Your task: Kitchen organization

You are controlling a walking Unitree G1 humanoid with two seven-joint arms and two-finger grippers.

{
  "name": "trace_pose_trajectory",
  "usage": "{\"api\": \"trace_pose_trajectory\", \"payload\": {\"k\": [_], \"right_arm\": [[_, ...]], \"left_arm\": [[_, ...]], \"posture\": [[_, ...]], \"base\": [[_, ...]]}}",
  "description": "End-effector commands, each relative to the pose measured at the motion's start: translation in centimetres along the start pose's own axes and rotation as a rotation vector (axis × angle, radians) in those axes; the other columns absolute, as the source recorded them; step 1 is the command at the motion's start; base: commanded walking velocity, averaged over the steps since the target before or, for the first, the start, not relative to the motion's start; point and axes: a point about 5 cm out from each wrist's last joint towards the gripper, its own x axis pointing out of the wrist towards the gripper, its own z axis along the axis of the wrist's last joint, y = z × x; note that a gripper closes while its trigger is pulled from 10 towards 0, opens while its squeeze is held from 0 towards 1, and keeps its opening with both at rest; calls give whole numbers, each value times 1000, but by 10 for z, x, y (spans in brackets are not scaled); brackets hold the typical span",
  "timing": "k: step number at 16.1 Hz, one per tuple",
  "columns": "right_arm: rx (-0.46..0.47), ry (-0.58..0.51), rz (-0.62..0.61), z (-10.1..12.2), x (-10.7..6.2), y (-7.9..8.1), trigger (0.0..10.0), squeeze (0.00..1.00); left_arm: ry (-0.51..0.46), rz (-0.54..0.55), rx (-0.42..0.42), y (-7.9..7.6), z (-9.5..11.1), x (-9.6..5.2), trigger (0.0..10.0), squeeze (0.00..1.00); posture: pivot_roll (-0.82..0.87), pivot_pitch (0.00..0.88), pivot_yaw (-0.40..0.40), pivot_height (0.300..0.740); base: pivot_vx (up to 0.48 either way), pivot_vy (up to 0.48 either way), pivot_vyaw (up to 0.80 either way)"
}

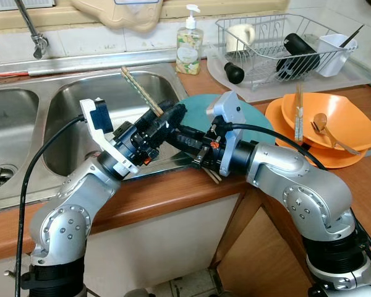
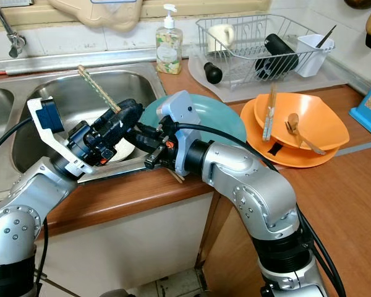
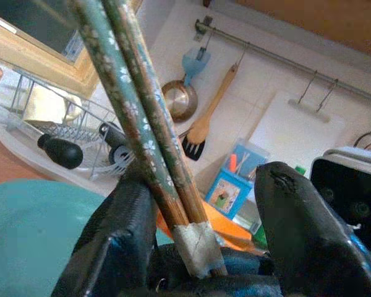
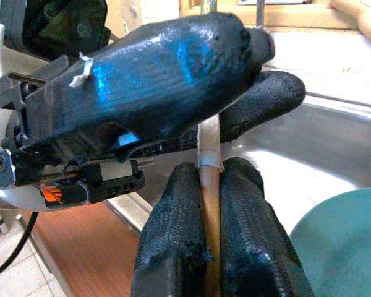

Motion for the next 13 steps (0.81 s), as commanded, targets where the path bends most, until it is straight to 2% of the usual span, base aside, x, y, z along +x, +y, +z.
{"api": "trace_pose_trajectory", "payload": {"k": [1,5,11,13], "right_arm": [[-25,-9,12,5,1,2,0,0],[-21,-6,26,4,2,4,0,0],[-27,-7,23,4,2,4,0,0],[-31,-7,20,4,2,4,1765,0]], "left_arm": [[-18,-21,-11,-5,2,1,0,0],[-53,-31,-56,-8,3,1,0,0],[-66,-19,-69,-6,5,1,0,0],[-66,-12,-70,-5,5,1,0,0]], "posture": [[-92,0,5,740],[-94,0,5,740],[-95,0,6,740],[-95,0,6,740]], "base": [[0,0,0],[0,0,0],[0,0,0],[0,0,0]]}}
